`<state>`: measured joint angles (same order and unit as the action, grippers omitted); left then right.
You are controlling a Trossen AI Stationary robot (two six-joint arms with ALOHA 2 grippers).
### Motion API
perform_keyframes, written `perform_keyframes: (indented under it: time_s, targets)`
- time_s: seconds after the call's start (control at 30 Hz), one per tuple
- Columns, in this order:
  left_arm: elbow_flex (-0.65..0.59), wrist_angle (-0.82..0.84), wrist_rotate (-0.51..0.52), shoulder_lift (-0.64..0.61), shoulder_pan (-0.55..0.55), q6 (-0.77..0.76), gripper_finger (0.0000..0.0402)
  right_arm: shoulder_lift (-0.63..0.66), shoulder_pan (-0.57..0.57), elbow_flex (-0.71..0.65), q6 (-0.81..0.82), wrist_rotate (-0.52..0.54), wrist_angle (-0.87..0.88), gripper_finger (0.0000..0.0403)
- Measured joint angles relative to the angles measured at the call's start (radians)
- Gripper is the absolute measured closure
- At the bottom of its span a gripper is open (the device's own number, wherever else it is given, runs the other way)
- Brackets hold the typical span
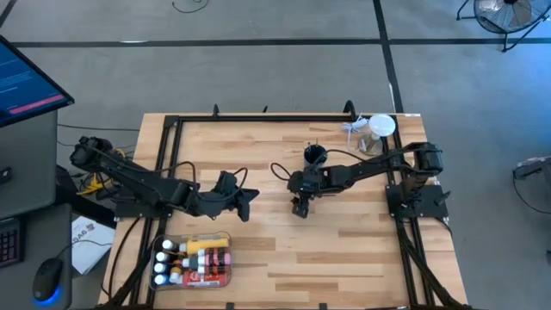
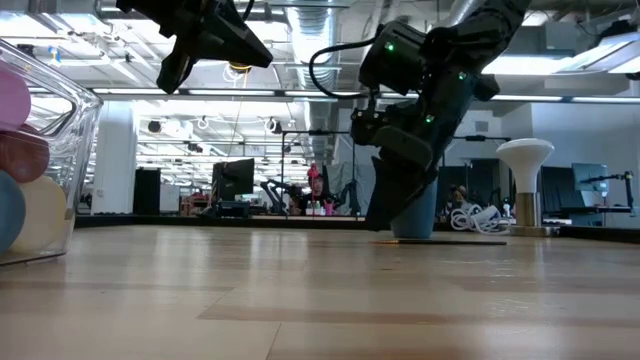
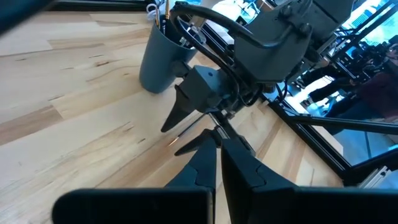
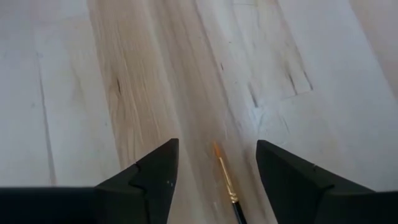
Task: Pick & Place Paint Supplies
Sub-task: Put the paint brush into the blue cup
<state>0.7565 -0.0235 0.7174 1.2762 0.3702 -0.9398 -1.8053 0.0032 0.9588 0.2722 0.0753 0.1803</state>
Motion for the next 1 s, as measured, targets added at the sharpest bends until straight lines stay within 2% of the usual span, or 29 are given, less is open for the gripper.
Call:
perform_keyframes:
  time_s: [0.23,1.0]
  targets:
    - [0.000,0.000,0.000,0.000,0.004,0.000,0.0402,0.000,0.000,0.000,0.000,-0.031,0.020,0.0202]
    - [0.000,-0.001,0.016,0.000,0.004,0.000,0.0402,-0.014,-0.011,0.002,0.043,-0.038,0.070,0.0218]
